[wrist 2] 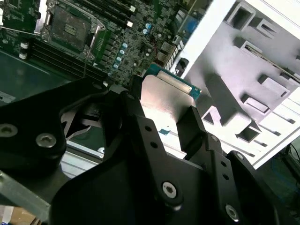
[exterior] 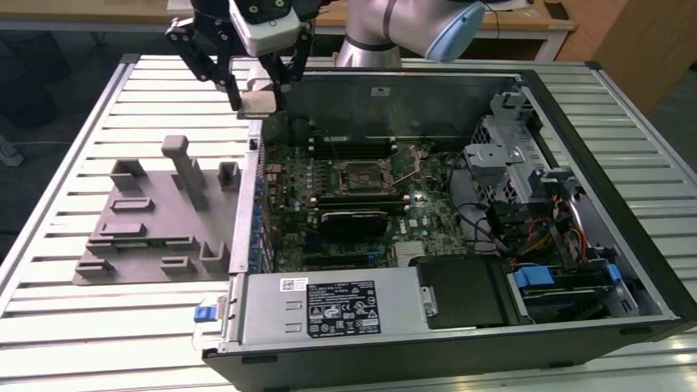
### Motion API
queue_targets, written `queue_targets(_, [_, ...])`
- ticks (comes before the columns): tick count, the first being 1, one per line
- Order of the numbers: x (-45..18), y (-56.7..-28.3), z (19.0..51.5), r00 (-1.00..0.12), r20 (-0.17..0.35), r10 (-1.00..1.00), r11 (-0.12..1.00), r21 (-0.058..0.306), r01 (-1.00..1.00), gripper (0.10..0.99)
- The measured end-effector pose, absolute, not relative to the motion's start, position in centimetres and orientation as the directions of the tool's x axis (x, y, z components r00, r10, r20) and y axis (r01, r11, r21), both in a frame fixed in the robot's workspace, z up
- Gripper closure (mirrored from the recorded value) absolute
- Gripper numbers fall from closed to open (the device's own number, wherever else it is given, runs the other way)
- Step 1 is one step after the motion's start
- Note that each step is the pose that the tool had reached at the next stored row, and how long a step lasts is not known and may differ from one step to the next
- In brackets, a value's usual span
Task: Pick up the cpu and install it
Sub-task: 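Pick up the cpu and move it towards the insertion slot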
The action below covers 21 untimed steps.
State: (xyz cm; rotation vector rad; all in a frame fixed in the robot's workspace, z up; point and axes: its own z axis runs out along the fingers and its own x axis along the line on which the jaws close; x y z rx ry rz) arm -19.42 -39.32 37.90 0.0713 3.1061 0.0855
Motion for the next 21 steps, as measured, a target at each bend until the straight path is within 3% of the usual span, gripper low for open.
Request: queue_targets(21, [-15.3,-39.2,37.9,-0.998,-0.032,0.047,0.997,0.056,0.045,0.545])
